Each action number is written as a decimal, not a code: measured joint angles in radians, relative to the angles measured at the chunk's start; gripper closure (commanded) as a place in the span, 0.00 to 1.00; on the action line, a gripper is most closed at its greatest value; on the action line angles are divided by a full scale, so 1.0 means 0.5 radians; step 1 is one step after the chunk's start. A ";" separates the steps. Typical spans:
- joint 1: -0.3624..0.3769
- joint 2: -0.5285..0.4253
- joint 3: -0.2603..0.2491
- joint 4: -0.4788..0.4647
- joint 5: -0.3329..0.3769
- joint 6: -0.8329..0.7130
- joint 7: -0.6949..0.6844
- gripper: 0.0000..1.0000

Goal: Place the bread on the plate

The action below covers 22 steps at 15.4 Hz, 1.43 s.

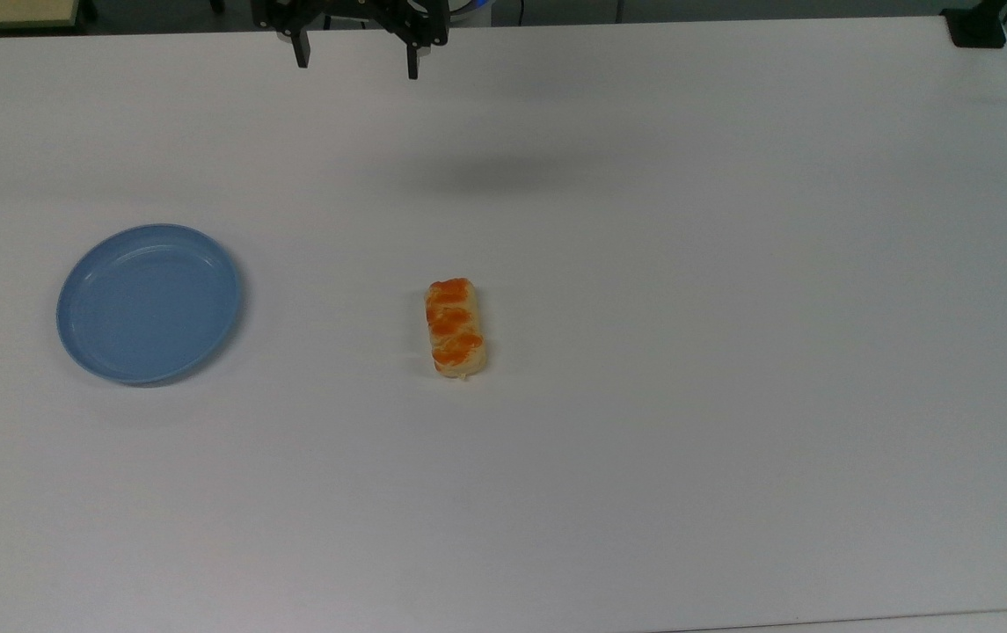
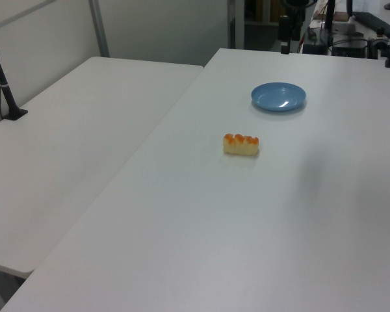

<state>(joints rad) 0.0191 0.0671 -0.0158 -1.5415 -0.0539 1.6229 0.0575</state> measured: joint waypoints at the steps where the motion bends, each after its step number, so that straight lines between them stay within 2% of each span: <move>1: 0.000 0.000 0.000 0.000 0.000 0.000 0.000 0.00; 5: -0.007 0.000 0.000 0.000 0.057 0.000 0.000 0.00; 22: -0.009 0.002 0.000 -0.005 0.061 0.000 -0.001 0.00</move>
<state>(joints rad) 0.0147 0.0682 -0.0158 -1.5438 -0.0235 1.6229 0.0571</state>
